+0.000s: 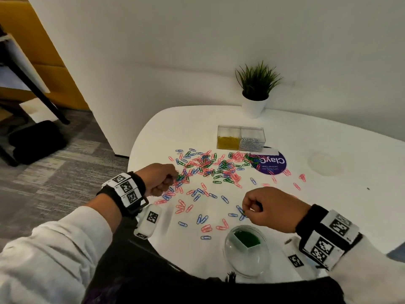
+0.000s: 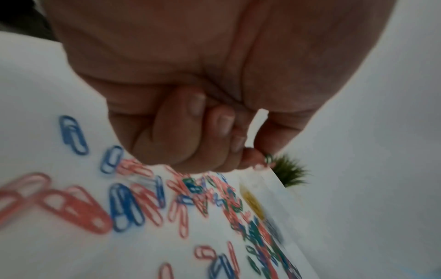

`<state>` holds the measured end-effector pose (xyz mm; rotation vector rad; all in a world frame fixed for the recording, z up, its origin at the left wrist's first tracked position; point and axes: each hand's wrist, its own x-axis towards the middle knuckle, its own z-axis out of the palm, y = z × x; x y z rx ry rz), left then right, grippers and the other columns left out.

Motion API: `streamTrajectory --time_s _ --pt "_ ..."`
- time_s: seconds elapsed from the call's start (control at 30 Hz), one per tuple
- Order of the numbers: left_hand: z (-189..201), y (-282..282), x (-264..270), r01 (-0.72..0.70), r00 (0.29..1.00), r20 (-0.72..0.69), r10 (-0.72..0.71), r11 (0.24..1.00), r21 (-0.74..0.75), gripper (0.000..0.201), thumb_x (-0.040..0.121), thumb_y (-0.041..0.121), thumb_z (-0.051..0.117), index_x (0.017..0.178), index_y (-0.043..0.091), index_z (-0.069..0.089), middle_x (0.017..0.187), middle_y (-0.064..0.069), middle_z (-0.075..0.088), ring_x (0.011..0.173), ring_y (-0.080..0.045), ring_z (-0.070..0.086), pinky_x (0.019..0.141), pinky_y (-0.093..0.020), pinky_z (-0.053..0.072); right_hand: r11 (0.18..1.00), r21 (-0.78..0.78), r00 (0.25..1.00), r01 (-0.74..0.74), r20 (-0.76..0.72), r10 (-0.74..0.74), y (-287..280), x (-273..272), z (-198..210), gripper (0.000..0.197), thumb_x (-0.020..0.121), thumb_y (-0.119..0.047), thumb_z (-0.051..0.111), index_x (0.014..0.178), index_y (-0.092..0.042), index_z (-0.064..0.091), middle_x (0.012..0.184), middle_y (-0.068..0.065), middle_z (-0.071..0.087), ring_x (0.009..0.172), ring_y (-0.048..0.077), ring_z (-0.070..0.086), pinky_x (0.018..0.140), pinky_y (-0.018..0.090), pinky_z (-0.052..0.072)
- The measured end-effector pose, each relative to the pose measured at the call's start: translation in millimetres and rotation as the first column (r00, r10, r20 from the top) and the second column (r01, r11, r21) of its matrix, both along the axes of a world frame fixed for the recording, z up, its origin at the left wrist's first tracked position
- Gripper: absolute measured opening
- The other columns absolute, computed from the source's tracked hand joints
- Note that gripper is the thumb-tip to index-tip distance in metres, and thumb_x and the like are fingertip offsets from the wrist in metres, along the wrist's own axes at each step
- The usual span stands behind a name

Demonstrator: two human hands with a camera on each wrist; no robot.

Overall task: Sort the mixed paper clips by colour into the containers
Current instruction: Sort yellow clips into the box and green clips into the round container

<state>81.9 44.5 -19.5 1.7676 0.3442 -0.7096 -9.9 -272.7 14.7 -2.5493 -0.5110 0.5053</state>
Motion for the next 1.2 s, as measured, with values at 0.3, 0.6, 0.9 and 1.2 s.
streamTrajectory --time_s 0.3,0.6,0.9,1.2 --pt "37 -67 -34 0.335 0.929 0.128 -0.347 0.936 0.104 0.033 0.096 0.025 0.050 0.064 0.019 0.042 0.059 0.000 0.036 0.049 -0.015 0.023 0.048 -0.026 0.017 0.980 -0.131 0.988 -0.152 -0.038 0.149 -2 -17 2 0.015 0.093 -0.030 0.058 0.105 -0.027 0.066 0.091 -0.012 0.063 0.075 0.002 0.053 0.067 0.013 0.038" --pt "33 -118 -68 0.603 0.650 0.240 -0.721 0.681 0.415 0.015 0.098 0.025 0.055 0.098 0.023 0.069 0.079 0.013 0.068 0.052 0.005 0.050 0.053 -0.014 0.040 0.996 0.013 0.985 -0.084 -0.151 0.085 -12 -20 17 0.029 0.092 -0.007 0.056 0.114 -0.023 0.066 0.105 -0.012 0.071 0.094 -0.003 0.066 0.087 0.020 0.053" --pt "24 -152 -98 0.645 0.200 0.310 -0.929 0.363 0.672 0.028 0.096 0.013 0.051 0.116 0.026 0.066 0.114 0.007 0.064 0.098 -0.010 0.058 0.086 -0.025 0.045 0.990 -0.103 0.995 0.101 -0.009 -0.102 -48 5 -7 0.021 0.093 -0.008 0.052 0.104 -0.019 0.066 0.095 -0.011 0.064 0.080 0.005 0.057 0.071 0.019 0.042" --pt "21 -133 -90 0.572 0.289 0.479 -0.829 0.551 0.608 0.028 0.096 0.016 0.057 0.111 0.037 0.069 0.105 0.020 0.071 0.093 0.003 0.064 0.083 -0.012 0.048 0.988 -0.152 1.000 0.021 -0.003 -0.021 -28 13 -59 0.024 0.095 -0.034 0.058 0.119 -0.030 0.063 0.100 -0.006 0.057 0.086 0.012 0.050 0.080 0.029 0.041"
